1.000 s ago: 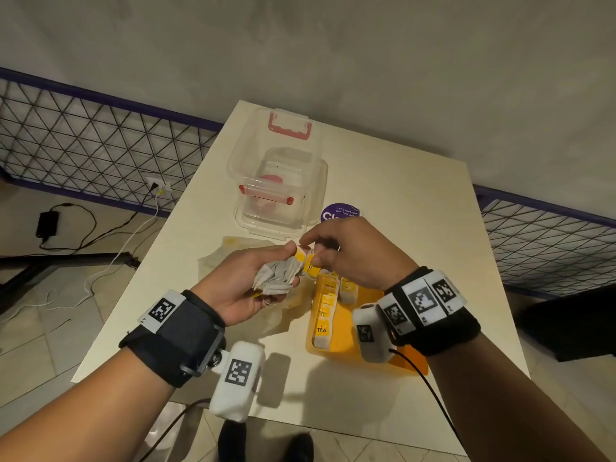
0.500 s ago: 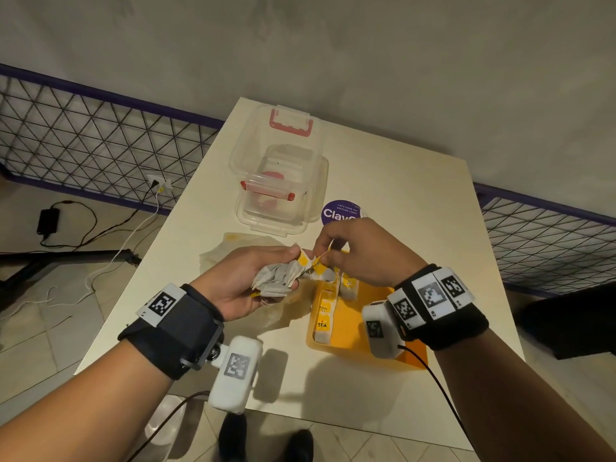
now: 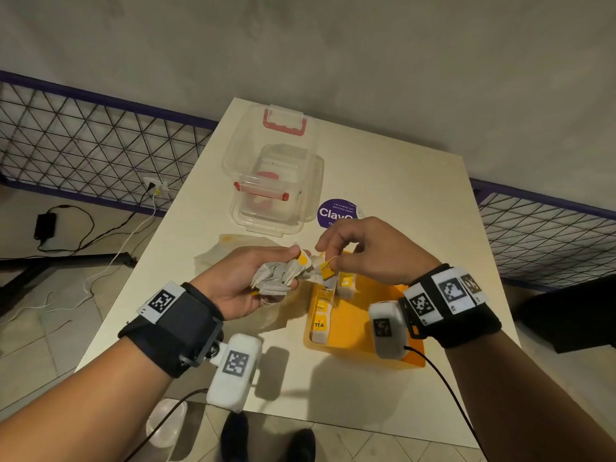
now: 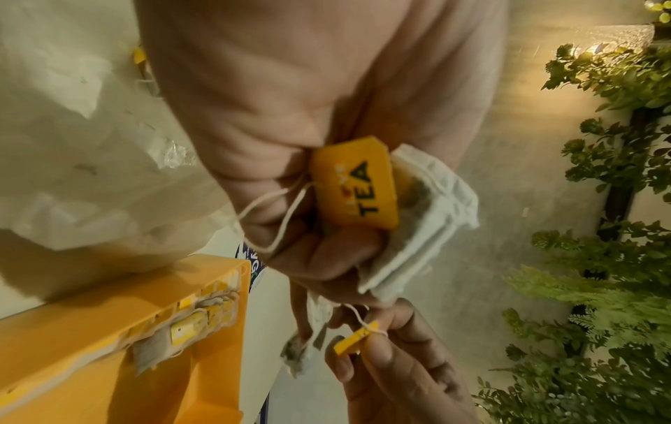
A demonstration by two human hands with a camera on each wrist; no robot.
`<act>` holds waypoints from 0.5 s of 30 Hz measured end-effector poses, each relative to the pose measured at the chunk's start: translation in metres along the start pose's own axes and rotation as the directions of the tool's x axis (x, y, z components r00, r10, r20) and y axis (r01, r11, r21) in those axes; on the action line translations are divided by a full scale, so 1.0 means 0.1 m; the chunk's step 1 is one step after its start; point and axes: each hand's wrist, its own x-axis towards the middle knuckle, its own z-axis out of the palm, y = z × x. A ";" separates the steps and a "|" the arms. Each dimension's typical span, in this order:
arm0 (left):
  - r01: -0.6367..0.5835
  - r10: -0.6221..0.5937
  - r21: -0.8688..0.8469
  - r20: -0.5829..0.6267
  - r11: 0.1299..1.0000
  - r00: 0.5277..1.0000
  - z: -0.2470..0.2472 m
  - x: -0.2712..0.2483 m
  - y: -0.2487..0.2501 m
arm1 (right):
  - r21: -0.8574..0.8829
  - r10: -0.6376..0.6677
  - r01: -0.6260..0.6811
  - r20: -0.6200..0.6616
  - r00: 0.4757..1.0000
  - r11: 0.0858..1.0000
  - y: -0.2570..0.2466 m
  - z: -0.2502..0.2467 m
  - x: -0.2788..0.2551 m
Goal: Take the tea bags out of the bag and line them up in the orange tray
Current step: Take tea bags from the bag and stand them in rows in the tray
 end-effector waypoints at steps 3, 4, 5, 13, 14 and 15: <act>0.014 -0.013 0.010 -0.001 1.000 1.000 0.03 0.02 0.00 | -0.027 -0.003 0.005 0.061 0.998 1.000 -0.03 0.03 0.02; 0.014 -0.014 0.010 0.000 1.000 1.000 0.05 0.02 0.01 | -0.035 0.005 -0.003 0.074 0.997 0.999 -0.04 0.06 0.03; 0.012 -0.012 0.011 0.005 1.000 1.000 0.06 0.02 0.01 | -0.047 0.014 -0.010 0.082 0.997 0.999 -0.04 0.08 0.04; -0.003 0.003 0.025 -0.018 1.000 1.000 0.00 0.03 -0.01 | 0.001 0.083 -0.083 -0.069 0.994 0.997 0.07 0.11 0.05; -0.015 0.017 0.048 -0.039 0.999 0.999 -0.02 0.04 -0.03 | -0.010 0.106 -0.107 -0.107 0.989 0.994 0.13 0.09 0.04; -0.029 0.034 0.080 -0.059 0.996 0.998 -0.04 0.05 -0.05 | -0.018 0.134 -0.138 -0.144 0.980 0.990 0.20 0.07 0.01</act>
